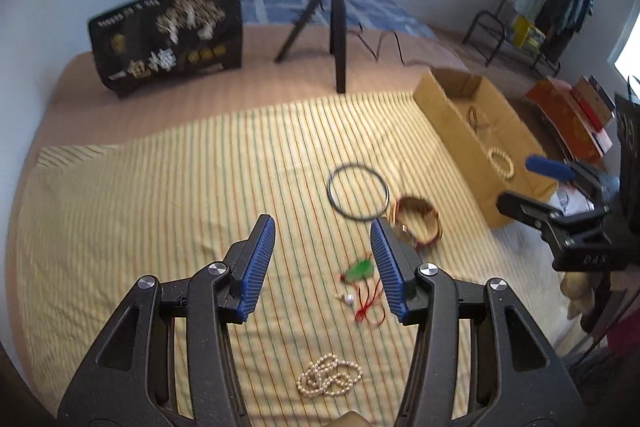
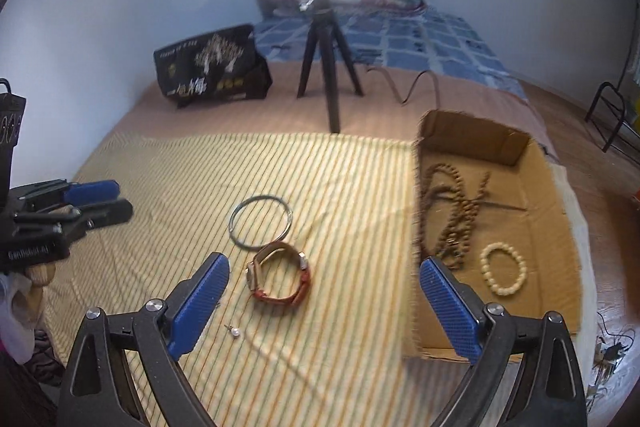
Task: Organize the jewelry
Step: 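Move both tools back over the remaining jewelry on the sheet, then grasp the green jade pendant with the left tool while the right tool grasps the leather watch, then carry the pendant and watch into the cardboard box and open both tools, then move both tools back toward the pearls on the sheet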
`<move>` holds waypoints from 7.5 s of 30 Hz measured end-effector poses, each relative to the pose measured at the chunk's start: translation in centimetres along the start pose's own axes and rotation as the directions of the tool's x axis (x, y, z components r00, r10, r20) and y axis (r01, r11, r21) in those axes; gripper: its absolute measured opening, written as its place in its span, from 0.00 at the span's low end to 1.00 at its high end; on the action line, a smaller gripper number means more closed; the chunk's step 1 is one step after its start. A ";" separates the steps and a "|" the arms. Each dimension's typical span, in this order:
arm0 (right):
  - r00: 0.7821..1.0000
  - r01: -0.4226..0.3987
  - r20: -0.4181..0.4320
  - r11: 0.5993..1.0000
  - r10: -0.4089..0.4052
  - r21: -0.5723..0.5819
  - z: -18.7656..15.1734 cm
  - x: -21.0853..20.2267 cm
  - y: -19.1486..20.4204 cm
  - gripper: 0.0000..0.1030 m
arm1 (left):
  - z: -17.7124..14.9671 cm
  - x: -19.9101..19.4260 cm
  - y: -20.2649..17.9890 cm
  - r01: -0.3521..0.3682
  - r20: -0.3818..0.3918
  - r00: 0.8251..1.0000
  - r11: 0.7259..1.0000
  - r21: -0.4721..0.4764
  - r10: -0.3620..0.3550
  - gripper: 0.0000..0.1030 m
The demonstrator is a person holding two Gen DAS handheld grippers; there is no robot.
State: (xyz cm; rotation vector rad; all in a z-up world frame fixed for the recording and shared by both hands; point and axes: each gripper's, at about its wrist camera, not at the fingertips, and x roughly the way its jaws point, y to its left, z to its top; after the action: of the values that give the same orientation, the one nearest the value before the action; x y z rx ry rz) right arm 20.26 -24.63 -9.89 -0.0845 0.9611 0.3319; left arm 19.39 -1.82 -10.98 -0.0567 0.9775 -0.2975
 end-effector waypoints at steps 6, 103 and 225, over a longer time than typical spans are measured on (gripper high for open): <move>0.998 -0.025 -0.057 0.999 0.023 -0.029 -0.5 2.2 0.7 0.94 | -1.1 2.2 -0.2 0.054 -0.069 0.996 0.998 0.023 -0.053 0.49; 0.999 -0.022 0.025 1.000 0.022 0.013 3.3 -0.6 -3.6 0.56 | 4.8 -2.0 -2.9 0.164 0.159 0.972 0.984 0.075 -0.174 0.25; 0.995 -0.099 -0.016 0.994 0.098 -0.050 -4.1 -1.3 2.9 0.77 | -7.2 -2.8 -0.6 -0.007 -0.005 1.000 0.991 0.131 0.008 0.44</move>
State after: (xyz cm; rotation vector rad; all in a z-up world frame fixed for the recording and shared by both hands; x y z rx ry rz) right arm 15.42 -23.08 -10.91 -0.0858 0.9720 0.4470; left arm 11.82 -1.02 -12.64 0.0679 0.9609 -0.3543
